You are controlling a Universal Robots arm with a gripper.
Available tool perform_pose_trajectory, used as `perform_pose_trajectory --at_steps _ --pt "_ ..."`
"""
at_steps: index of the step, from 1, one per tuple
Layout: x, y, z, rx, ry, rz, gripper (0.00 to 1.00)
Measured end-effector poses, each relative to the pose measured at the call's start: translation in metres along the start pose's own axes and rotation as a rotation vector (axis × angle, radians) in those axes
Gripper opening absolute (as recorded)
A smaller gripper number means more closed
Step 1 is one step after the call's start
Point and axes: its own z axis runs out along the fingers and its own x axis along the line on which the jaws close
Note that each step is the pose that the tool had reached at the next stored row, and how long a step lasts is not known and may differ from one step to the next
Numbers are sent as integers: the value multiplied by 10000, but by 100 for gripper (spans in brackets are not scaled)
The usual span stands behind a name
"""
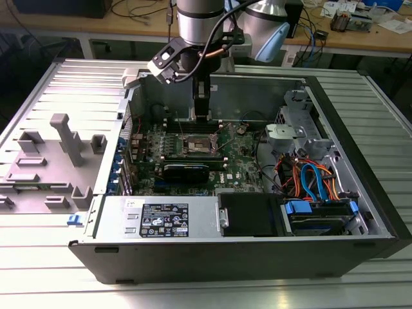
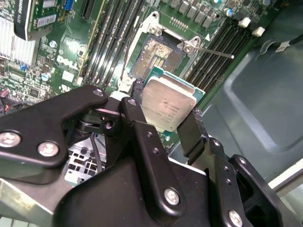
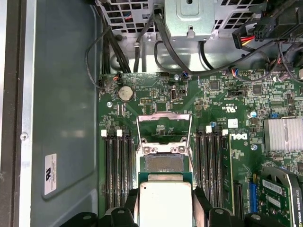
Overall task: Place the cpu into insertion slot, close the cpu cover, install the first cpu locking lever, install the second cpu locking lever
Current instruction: 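Place the cpu into insertion slot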
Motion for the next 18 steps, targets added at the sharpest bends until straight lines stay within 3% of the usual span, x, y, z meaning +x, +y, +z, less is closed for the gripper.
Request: perform_pose_trajectory --at_steps 4,6,11,14,18 --pt "-5 -26 7 1 -1 16 54" --pt "-8 -29 64 1 -25 17 54" --pt "-8 -32 121 -150 -27 -80 54" --pt "-9 -35 153 -154 -9 -362 54" --pt "-10 -38 202 -154 -5 -400 54"
